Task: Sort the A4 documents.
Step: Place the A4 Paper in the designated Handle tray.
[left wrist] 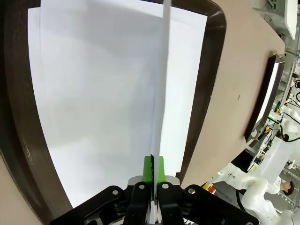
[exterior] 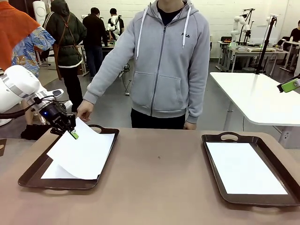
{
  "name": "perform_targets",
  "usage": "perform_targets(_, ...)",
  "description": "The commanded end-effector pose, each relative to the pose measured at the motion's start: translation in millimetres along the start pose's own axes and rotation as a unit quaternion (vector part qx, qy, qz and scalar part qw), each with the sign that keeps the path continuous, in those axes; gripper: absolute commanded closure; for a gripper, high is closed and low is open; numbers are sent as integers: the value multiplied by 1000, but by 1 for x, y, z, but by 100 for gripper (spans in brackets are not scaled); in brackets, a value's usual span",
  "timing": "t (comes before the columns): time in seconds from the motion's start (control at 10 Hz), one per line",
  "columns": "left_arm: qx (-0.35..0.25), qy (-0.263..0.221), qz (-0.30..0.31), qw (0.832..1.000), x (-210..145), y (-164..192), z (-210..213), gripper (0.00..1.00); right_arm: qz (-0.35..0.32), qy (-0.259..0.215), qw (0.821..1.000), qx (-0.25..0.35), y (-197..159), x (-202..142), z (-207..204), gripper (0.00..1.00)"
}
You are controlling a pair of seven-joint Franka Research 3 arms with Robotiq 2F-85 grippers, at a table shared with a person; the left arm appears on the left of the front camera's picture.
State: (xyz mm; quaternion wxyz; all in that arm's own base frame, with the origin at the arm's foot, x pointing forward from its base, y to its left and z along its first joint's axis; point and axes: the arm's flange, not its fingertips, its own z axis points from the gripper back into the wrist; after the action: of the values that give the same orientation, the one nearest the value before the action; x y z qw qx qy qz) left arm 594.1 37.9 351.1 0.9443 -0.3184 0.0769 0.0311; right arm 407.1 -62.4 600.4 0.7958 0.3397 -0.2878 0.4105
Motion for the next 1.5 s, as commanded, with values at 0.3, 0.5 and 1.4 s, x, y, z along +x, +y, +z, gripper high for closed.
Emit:
perform_targets(0.3, 27, -8, 10, 1000, 6, 1, -3, 99, 2, -2, 1000, 4, 1, 0, -1, 0)
perform_targets(0.5, 45, -4, 21, 999, 5, 3, -7, 85, 2, -2, 1000, 4, 1, 0, -1, 0)
perform_targets(1.4, 99, -25, 49, 994, 1, 5, -3, 6, 2, -2, 1000, 4, 1, 0, -1, 0)
